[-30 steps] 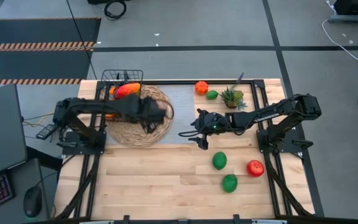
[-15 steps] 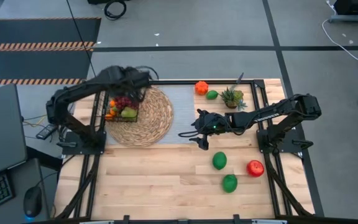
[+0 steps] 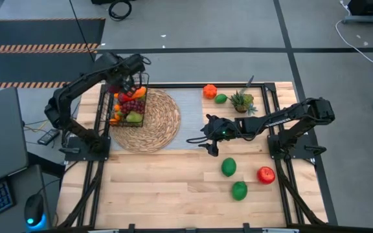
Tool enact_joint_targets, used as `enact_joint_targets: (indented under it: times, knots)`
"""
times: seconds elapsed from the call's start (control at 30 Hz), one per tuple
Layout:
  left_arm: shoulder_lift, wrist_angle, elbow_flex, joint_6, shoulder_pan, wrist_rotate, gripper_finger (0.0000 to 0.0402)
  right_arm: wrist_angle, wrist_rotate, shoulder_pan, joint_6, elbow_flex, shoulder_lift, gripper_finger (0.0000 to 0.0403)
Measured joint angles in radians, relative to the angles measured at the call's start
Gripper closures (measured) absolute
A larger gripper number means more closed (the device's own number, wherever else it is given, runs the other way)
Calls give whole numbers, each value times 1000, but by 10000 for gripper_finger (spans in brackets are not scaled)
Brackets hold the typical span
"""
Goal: Build produce basket
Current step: Put the dark red apple into the wire basket, then put the middle green lime into the wire basket
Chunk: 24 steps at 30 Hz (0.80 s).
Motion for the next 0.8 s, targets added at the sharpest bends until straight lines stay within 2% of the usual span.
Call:
enact_joint_targets:
  times: [0.17,0.27,0.4,0.57,0.8]
  knots:
    - [2,2,-178,24,57,4,36,0,0,-1,0,-4,0,38]
    - [2,14,-290,23,88,-26,14,0,0,-1,0,-4,0,38]
    - [2,18,-372,25,103,-71,5,6,1,-1,-6,-4,0,38]
    - [2,1,-360,28,94,-76,5,39,27,-4,-25,-4,0,38]
    - [2,1,-196,37,14,-72,5,57,26,-22,-27,-4,0,38]
